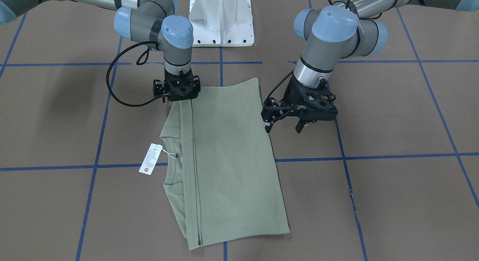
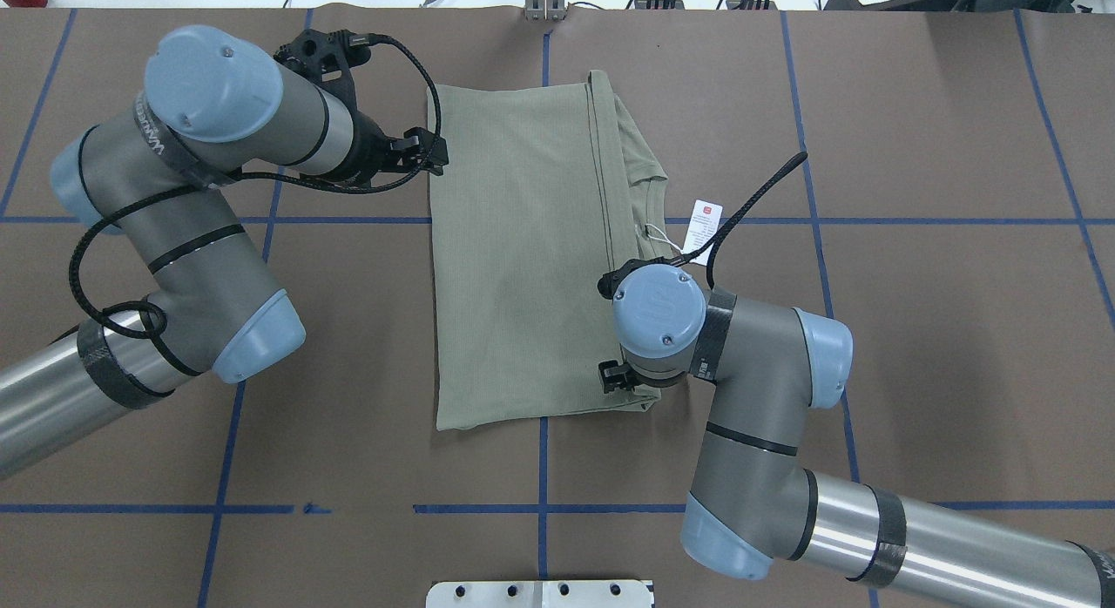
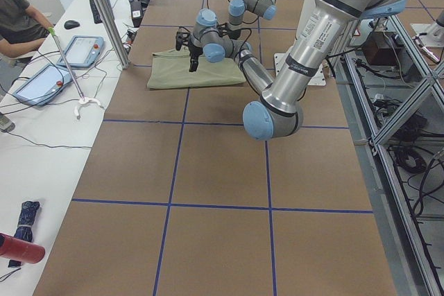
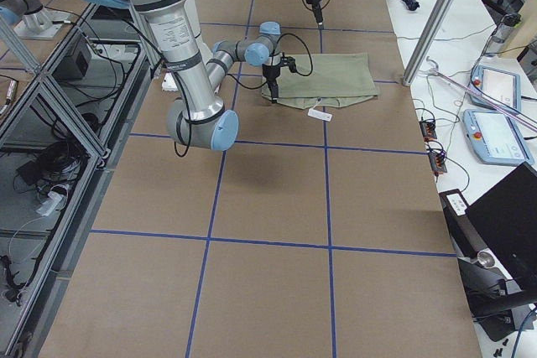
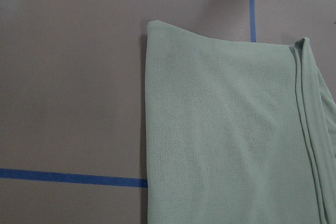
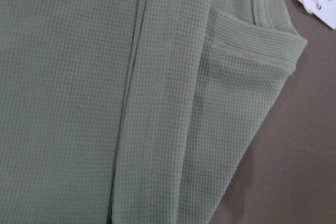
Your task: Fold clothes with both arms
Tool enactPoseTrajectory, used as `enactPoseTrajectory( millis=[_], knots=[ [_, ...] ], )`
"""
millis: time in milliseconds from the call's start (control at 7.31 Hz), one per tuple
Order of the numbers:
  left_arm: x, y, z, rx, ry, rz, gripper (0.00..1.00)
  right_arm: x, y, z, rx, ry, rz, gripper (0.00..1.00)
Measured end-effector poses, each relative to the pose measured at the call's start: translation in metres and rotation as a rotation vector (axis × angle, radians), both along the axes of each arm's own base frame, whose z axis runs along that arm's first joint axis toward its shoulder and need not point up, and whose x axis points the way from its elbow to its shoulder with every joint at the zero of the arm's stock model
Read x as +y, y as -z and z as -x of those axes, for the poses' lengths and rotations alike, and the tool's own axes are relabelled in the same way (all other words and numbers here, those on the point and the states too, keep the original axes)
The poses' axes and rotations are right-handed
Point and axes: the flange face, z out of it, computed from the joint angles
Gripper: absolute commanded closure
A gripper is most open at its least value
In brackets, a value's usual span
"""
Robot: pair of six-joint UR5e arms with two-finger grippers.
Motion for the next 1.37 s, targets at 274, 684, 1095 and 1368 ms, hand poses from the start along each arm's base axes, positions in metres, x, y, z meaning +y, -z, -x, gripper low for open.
enactPoseTrajectory(
  millis=[274, 684, 1095, 1368],
  knots=[
    [0.003, 0.001, -0.004, 0.005, -0.003, 0.008, 0.00, -0.010, -0.007, -0.014, 0.004, 0.006, -0.009, 0.00],
    [0.006, 0.005, -0.008, 0.014, -0.001, 0.016, 0.00, -0.007, -0.040, -0.047, 0.030, 0.011, -0.009, 0.00],
    [0.008, 0.006, -0.011, 0.017, -0.004, 0.019, 0.00, -0.009, -0.031, -0.076, -0.001, -0.005, -0.030, 0.00],
    [0.008, 0.003, -0.011, 0.013, -0.007, 0.018, 0.00, -0.036, 0.002, -0.063, -0.032, -0.017, -0.062, 0.00]
  ],
)
